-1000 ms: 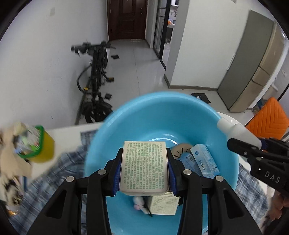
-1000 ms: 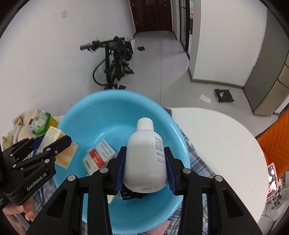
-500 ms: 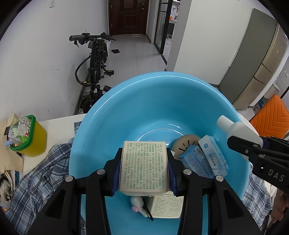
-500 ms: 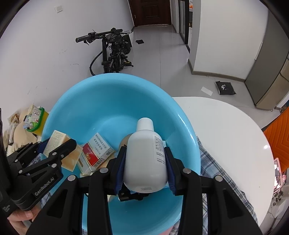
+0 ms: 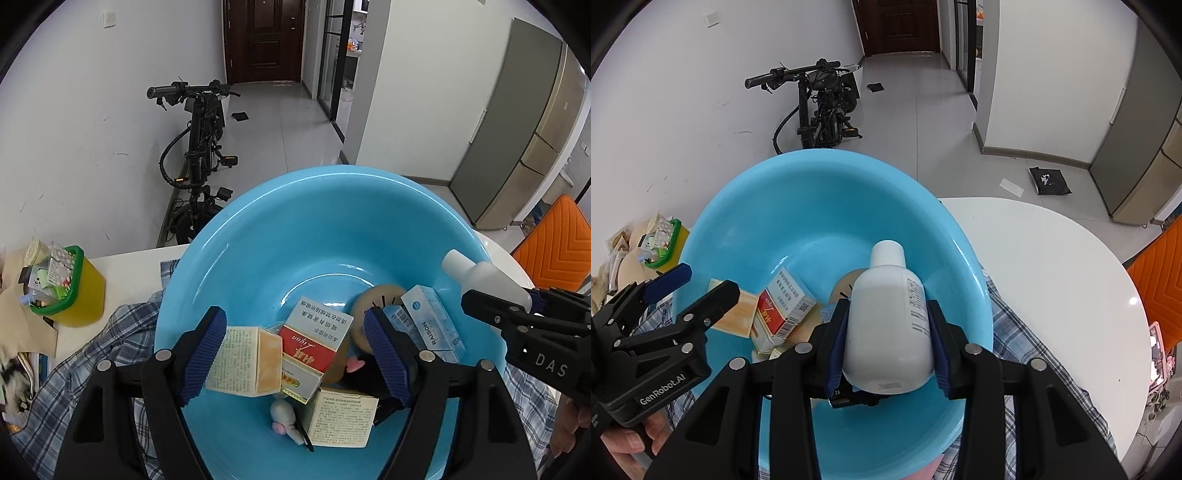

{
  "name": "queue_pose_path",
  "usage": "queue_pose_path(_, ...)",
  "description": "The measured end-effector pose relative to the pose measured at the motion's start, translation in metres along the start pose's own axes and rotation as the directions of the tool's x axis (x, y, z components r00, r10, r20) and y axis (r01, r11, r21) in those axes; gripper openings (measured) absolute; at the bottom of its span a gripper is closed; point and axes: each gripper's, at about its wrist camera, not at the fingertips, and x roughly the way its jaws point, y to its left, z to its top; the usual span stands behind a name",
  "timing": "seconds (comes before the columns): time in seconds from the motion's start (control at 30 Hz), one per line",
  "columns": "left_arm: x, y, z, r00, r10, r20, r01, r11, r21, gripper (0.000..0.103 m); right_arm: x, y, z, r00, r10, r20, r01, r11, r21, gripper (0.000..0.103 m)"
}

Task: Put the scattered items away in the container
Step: 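Open the left gripper to drop the soap while the right gripper releases the bottle, then withdraw both tools from the basin back toward the shirt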

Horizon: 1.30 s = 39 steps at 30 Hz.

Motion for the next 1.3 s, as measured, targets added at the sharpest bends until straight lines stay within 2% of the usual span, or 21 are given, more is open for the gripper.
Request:
queue_pose_path(0.33,0.008,-0.001,-0.005,0.999,0.047,-0.003,-0.047,0.998,0.044,0.079,0.015,0.002,-0.002,1.0,-0.02,-0.006,0.02,1.0,0.008,0.038)
queue_pose_path(0.47,0.006,0.003,-0.007,1.0,0.017,0.0,-0.017,1.0,0.019,0.079,0.023,0.002,-0.005,1.0,-0.008,-0.012,0.009,1.0,0.015,0.038)
queue_pose_path(0.6,0.003,0.008,-0.006,0.999,0.033,0.011,-0.033,0.999,0.021,0.079,0.022,0.002,-0.005,1.0,-0.004,0.022,0.003,1.0,0.019,0.039)
queue_pose_path(0.63,0.002,0.009,-0.006,0.999,0.033,0.01,-0.033,0.999,0.016,0.079,0.021,0.004,-0.005,0.999,-0.005,0.039,0.005,1.0,0.012,0.04)
queue_pose_path(0.73,0.001,0.013,-0.006,0.999,0.027,0.022,-0.027,1.0,-0.007,0.079,0.014,0.01,-0.003,0.997,-0.019,0.071,0.02,1.0,-0.01,0.063)
queue_pose_path(0.77,0.001,0.014,-0.007,0.999,0.026,0.023,-0.026,1.0,-0.009,0.079,0.012,0.011,-0.002,0.997,-0.025,0.078,0.026,1.0,-0.013,0.068)
queue_pose_path(1.03,0.003,0.014,-0.011,0.999,0.034,0.013,-0.034,0.999,0.004,0.079,0.01,0.013,-0.003,0.997,-0.041,0.069,0.042,0.999,-0.019,0.068)
queue_pose_path(1.3,-0.005,0.013,-0.01,0.998,0.044,0.036,-0.044,0.999,0.013,0.079,0.008,0.003,-0.005,0.997,-0.041,0.071,0.041,0.999,0.0,0.068)
